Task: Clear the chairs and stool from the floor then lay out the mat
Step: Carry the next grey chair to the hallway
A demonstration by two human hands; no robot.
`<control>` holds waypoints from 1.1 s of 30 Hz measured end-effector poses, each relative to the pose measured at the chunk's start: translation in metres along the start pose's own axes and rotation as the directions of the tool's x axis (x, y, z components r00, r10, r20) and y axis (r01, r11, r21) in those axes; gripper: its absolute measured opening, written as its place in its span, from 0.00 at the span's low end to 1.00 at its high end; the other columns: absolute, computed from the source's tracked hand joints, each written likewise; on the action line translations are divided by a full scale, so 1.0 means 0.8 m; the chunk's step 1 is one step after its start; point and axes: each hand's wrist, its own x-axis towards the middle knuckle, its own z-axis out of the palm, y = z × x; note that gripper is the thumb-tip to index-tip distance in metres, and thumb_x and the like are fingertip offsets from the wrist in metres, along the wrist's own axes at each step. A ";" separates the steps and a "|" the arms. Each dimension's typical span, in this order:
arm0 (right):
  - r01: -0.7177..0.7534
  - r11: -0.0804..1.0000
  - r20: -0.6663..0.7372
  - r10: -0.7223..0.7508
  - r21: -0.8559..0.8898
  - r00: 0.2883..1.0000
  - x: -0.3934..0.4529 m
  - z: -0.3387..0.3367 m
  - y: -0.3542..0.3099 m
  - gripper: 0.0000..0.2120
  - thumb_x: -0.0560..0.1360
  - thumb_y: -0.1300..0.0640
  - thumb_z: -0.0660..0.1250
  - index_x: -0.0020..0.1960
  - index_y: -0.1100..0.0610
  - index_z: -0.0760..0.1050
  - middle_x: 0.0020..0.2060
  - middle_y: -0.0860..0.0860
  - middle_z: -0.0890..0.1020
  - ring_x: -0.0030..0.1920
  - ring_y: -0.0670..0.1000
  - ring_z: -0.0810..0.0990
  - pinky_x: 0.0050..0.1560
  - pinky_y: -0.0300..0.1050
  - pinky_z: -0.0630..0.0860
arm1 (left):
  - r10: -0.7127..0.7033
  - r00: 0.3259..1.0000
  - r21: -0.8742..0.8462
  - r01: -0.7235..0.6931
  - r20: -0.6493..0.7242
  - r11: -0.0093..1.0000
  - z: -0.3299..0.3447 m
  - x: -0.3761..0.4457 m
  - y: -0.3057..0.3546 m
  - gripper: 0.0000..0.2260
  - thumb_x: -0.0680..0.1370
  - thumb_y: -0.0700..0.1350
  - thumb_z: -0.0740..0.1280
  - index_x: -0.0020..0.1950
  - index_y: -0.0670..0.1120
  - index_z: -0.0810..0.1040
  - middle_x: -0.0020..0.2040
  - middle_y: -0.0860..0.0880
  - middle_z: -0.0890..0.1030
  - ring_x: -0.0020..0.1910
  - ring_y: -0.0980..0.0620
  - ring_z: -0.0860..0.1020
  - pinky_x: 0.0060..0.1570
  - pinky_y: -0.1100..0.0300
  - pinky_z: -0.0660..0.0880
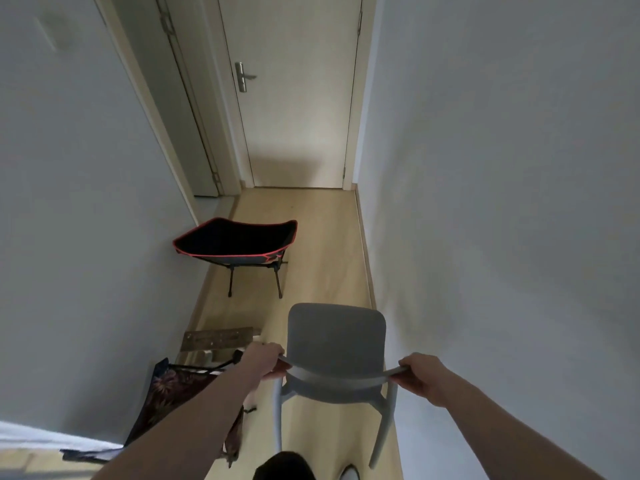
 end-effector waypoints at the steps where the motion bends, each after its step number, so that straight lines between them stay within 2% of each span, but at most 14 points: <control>1: 0.005 1.000 0.004 -0.005 -0.002 1.000 0.007 0.002 -0.011 0.06 0.80 0.69 0.62 0.47 0.70 0.76 0.31 0.63 0.84 0.35 0.60 0.85 0.39 0.49 0.85 | -0.002 1.000 -0.005 0.002 -0.008 1.000 0.003 0.005 0.011 0.01 0.78 0.35 0.66 0.47 0.38 0.75 0.40 0.41 0.82 0.37 0.45 0.84 0.46 0.47 0.84; 4: 0.018 1.000 0.007 -0.018 -0.013 1.000 0.031 0.007 -0.047 0.08 0.81 0.68 0.62 0.47 0.69 0.78 0.34 0.63 0.84 0.36 0.60 0.85 0.46 0.51 0.84 | -0.005 1.000 -0.007 0.005 -0.009 1.000 0.011 0.027 0.043 0.03 0.79 0.35 0.65 0.45 0.39 0.75 0.40 0.41 0.82 0.36 0.45 0.83 0.41 0.51 0.84; 7: 0.020 1.000 -0.004 -0.020 0.001 1.000 0.061 0.016 -0.084 0.08 0.80 0.68 0.62 0.46 0.69 0.78 0.36 0.63 0.85 0.36 0.60 0.85 0.44 0.50 0.84 | -0.004 1.000 -0.018 0.004 -0.011 1.000 0.017 0.062 0.079 0.05 0.79 0.34 0.65 0.43 0.39 0.75 0.39 0.41 0.82 0.34 0.46 0.83 0.36 0.54 0.83; 10: 0.007 1.000 -0.029 -0.006 0.018 1.000 0.096 0.032 -0.120 0.07 0.80 0.69 0.62 0.46 0.70 0.78 0.37 0.63 0.84 0.38 0.60 0.85 0.48 0.51 0.84 | -0.009 1.000 -0.002 0.009 -0.004 1.000 0.021 0.103 0.120 0.06 0.80 0.34 0.64 0.43 0.40 0.74 0.40 0.41 0.81 0.36 0.46 0.83 0.36 0.54 0.82; 14: -0.021 0.999 -0.058 0.024 0.039 0.998 0.149 0.064 -0.168 0.06 0.79 0.69 0.63 0.48 0.71 0.78 0.36 0.64 0.84 0.39 0.61 0.85 0.51 0.54 0.84 | -0.049 0.998 0.074 0.047 0.026 0.996 0.019 0.182 0.171 0.06 0.81 0.38 0.65 0.45 0.39 0.77 0.39 0.42 0.82 0.40 0.45 0.82 0.43 0.55 0.80; 17: -0.061 0.997 -0.090 0.065 0.045 0.994 0.188 0.087 -0.201 0.07 0.79 0.69 0.63 0.49 0.71 0.79 0.40 0.65 0.85 0.42 0.62 0.86 0.50 0.53 0.84 | -0.099 0.995 0.118 0.096 0.025 0.988 0.019 0.244 0.203 0.07 0.81 0.40 0.65 0.49 0.37 0.79 0.39 0.41 0.83 0.35 0.48 0.81 0.36 0.58 0.79; 21: -0.102 0.993 -0.141 0.110 0.062 0.984 0.244 0.116 -0.235 0.06 0.78 0.69 0.65 0.50 0.71 0.79 0.41 0.66 0.84 0.45 0.63 0.86 0.57 0.57 0.82 | -0.153 0.988 0.124 0.149 0.019 0.981 0.032 0.308 0.247 0.07 0.82 0.37 0.63 0.45 0.38 0.76 0.37 0.42 0.79 0.33 0.48 0.78 0.37 0.56 0.78; 22: -0.105 0.992 -0.149 0.114 0.070 0.982 0.254 0.121 -0.240 0.06 0.77 0.69 0.65 0.50 0.71 0.79 0.40 0.65 0.84 0.43 0.63 0.86 0.57 0.57 0.82 | -0.161 0.987 0.129 0.156 0.028 0.979 0.034 0.315 0.256 0.06 0.82 0.37 0.63 0.46 0.37 0.75 0.37 0.42 0.79 0.33 0.48 0.78 0.38 0.57 0.78; 24: -0.125 0.989 -0.170 0.137 0.079 0.976 0.277 0.134 -0.251 0.06 0.75 0.70 0.65 0.50 0.71 0.79 0.39 0.64 0.84 0.39 0.60 0.86 0.52 0.54 0.84 | -0.186 0.982 0.138 0.179 0.043 0.974 0.036 0.335 0.271 0.05 0.83 0.35 0.62 0.48 0.35 0.74 0.38 0.41 0.78 0.33 0.48 0.77 0.31 0.60 0.78; 26: -0.144 0.986 -0.190 0.159 0.086 0.969 0.302 0.147 -0.259 0.07 0.75 0.69 0.65 0.51 0.71 0.79 0.37 0.63 0.84 0.35 0.59 0.86 0.44 0.50 0.85 | -0.198 0.978 0.168 0.186 0.060 0.968 0.041 0.365 0.278 0.04 0.81 0.33 0.63 0.53 0.33 0.75 0.45 0.39 0.81 0.37 0.47 0.78 0.30 0.61 0.79; 28: -0.160 0.984 -0.204 0.174 0.083 0.963 0.318 0.158 -0.267 0.08 0.75 0.69 0.64 0.51 0.71 0.78 0.37 0.63 0.84 0.34 0.58 0.86 0.37 0.48 0.85 | -0.214 0.974 0.195 0.196 0.076 0.961 0.044 0.384 0.284 0.04 0.82 0.33 0.62 0.56 0.33 0.73 0.44 0.39 0.79 0.37 0.48 0.77 0.29 0.62 0.77; 30: -0.161 0.984 -0.211 0.174 0.076 0.962 0.327 0.168 -0.278 0.07 0.76 0.68 0.65 0.52 0.70 0.78 0.41 0.62 0.84 0.37 0.57 0.86 0.31 0.43 0.82 | -0.232 0.970 0.189 0.215 0.073 0.958 0.048 0.403 0.285 0.10 0.83 0.34 0.61 0.62 0.31 0.72 0.43 0.40 0.77 0.39 0.47 0.77 0.34 0.60 0.76; 32: -0.156 0.985 -0.220 0.170 0.076 0.961 0.339 0.175 -0.288 0.07 0.77 0.69 0.65 0.53 0.69 0.78 0.45 0.63 0.84 0.41 0.57 0.86 0.30 0.42 0.81 | -0.250 0.964 0.187 0.230 0.093 0.955 0.051 0.423 0.288 0.15 0.83 0.35 0.62 0.68 0.30 0.70 0.52 0.36 0.79 0.48 0.43 0.79 0.44 0.55 0.77; 33: -0.154 0.985 -0.222 0.166 0.074 0.961 0.346 0.178 -0.292 0.07 0.77 0.69 0.65 0.53 0.69 0.78 0.46 0.63 0.84 0.41 0.57 0.86 0.30 0.42 0.82 | -0.254 0.962 0.189 0.231 0.105 0.954 0.050 0.432 0.290 0.16 0.83 0.36 0.62 0.70 0.31 0.70 0.57 0.35 0.78 0.51 0.42 0.79 0.45 0.54 0.78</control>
